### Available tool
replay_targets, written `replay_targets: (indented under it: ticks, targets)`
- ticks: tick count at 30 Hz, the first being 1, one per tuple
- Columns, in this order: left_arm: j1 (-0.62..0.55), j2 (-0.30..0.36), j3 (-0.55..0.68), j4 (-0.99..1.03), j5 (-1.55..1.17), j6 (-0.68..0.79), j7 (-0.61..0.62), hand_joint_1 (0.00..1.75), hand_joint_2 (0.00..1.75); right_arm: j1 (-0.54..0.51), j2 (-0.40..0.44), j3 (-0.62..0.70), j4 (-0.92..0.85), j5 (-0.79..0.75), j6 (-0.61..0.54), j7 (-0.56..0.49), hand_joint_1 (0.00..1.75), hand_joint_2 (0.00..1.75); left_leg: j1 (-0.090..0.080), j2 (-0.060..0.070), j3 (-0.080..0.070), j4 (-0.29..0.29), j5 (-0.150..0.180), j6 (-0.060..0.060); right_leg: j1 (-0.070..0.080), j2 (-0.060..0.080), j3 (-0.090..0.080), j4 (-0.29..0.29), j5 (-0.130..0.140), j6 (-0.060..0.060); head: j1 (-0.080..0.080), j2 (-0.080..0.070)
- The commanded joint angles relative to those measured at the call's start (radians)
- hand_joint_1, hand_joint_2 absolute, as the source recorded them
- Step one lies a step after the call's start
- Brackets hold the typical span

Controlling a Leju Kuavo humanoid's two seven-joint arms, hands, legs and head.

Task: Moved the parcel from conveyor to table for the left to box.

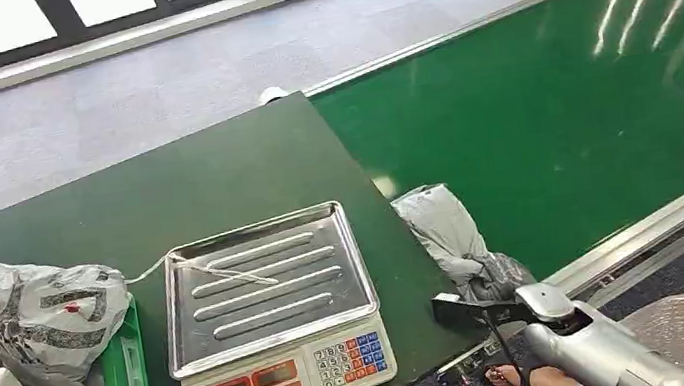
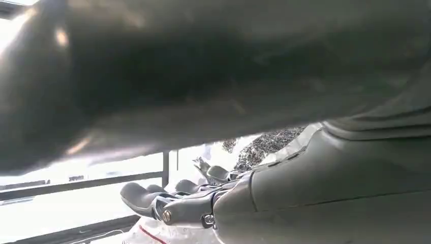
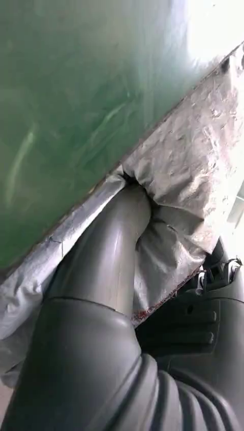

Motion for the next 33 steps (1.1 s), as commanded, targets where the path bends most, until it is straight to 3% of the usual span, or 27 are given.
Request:
replay_targets:
  ticks: [1, 2, 3, 4, 6, 8, 9, 10, 12, 15, 21, 27, 33]
  targets:
    - [0.015, 0.013, 0.009, 0.049, 0.012, 0.003, 0.008, 0.0, 0.0, 0.118, 0.085, 0.059, 0.033, -0.028, -0.157, -0.028, 1.75, 1.75, -0.002, -0.017, -0.028, 0.001, 0.012, 0.003, -0.002, -0.015, -0.022, 0.0, 0.008, 0.001, 0.0, 0.0]
    - [0.051, 0.013, 0.032, 0.003, 0.013, 0.024, 0.003, 0.0, 0.0, 0.098, 0.114, 0.002, -0.022, 0.025, -0.276, -0.017, 1.75, 1.75, -0.003, -0.017, -0.025, -0.001, 0.013, 0.003, -0.002, -0.014, -0.02, -0.001, 0.008, 0.001, 0.0, 0.0]
    - [0.08, 0.016, 0.045, -0.035, 0.01, 0.022, 0.006, 0.0, 0.0, 0.085, 0.136, -0.038, -0.081, 0.056, -0.255, 0.003, 1.75, 1.75, -0.003, -0.017, -0.03, -0.002, 0.014, 0.003, -0.002, -0.014, -0.025, -0.002, 0.009, 0.001, 0.0, 0.0]
    - [0.115, 0.007, 0.067, -0.08, 0.005, 0.023, 0.005, 0.0, 0.0, 0.098, 0.219, -0.172, -0.209, 0.111, -0.389, -0.041, 1.75, 1.75, -0.001, -0.002, -0.017, 0.003, 0.004, 0.001, -0.001, 0.0, -0.017, 0.005, 0.004, -0.001, 0.0, 0.0]
    - [0.138, 0.001, 0.079, -0.112, -0.004, 0.008, 0.007, 0.0, 0.0, 0.119, 0.269, -0.249, -0.346, 0.178, -0.268, -0.035, 1.75, 1.75, -0.001, 0.002, -0.012, 0.003, 0.0, 0.0, -0.001, 0.002, -0.009, 0.006, 0.0, -0.001, 0.0, 0.0]
    - [0.136, -0.001, 0.079, -0.109, -0.005, 0.008, 0.007, 0.0, 0.0, 0.131, 0.273, -0.258, -0.356, 0.182, -0.263, -0.039, 1.75, 1.75, -0.004, -0.001, -0.023, 0.0, 0.005, 0.001, -0.004, 0.0, -0.021, 0.006, 0.003, -0.001, 0.0, 0.0]
    - [0.13, -0.003, 0.079, -0.102, -0.007, 0.008, 0.007, 0.0, 0.0, 0.141, 0.288, -0.282, -0.357, 0.194, -0.292, -0.059, 1.75, 1.75, -0.003, -0.002, -0.015, 0.0, 0.002, -0.001, -0.003, -0.001, -0.012, 0.007, -0.001, -0.002, 0.0, 0.0]
    - [0.129, -0.009, 0.081, -0.1, -0.012, 0.009, 0.004, 0.0, 0.0, 0.154, 0.331, -0.331, -0.39, 0.24, -0.451, -0.099, 1.75, 1.75, -0.004, -0.002, -0.019, -0.001, 0.003, -0.001, -0.004, 0.0, -0.019, 0.008, 0.001, -0.002, 0.0, 0.0]
    - [0.124, -0.023, 0.077, -0.092, -0.021, 0.0, -0.008, 0.0, 0.0, 0.22, 0.457, -0.425, -0.615, 0.159, -0.682, -0.248, 1.75, 1.75, -0.005, -0.004, -0.018, -0.002, 0.003, -0.003, -0.005, -0.003, -0.019, 0.008, -0.001, -0.004, -0.001, 0.0]
    - [0.087, -0.023, 0.059, -0.041, -0.018, -0.009, -0.02, 0.0, 0.0, 0.3, 0.518, -0.441, -0.807, 0.12, -0.749, -0.34, 1.75, 1.75, -0.006, -0.008, -0.026, -0.001, 0.004, -0.004, -0.006, -0.006, -0.028, 0.013, -0.003, -0.004, 0.0, 0.0]
    - [0.093, -0.014, 0.054, -0.015, 0.022, -0.004, -0.051, 0.0, 0.0, 0.321, 0.587, -0.481, -0.833, 0.018, -0.821, -0.493, 1.75, 1.75, -0.006, -0.028, -0.023, -0.004, 0.011, -0.005, -0.005, -0.024, -0.029, 0.009, -0.002, -0.006, 0.0, 0.0]
    - [0.072, -0.013, 0.045, 0.007, 0.018, -0.006, -0.053, 0.0, 0.0, 0.326, 0.619, -0.473, -0.889, 0.013, -0.864, -0.55, 1.75, 1.75, -0.009, -0.026, -0.029, -0.003, 0.014, -0.006, -0.008, -0.025, -0.033, 0.01, -0.001, -0.005, 0.0, 0.0]
    - [0.069, -0.009, 0.036, 0.021, 0.021, -0.009, -0.059, 0.0, 0.0, 0.306, 0.599, -0.434, -0.857, -0.01, -0.86, -0.57, 1.75, 1.75, -0.011, -0.025, -0.028, -0.003, 0.016, -0.002, -0.01, -0.024, -0.032, 0.01, 0.002, -0.002, 0.0, 0.0]
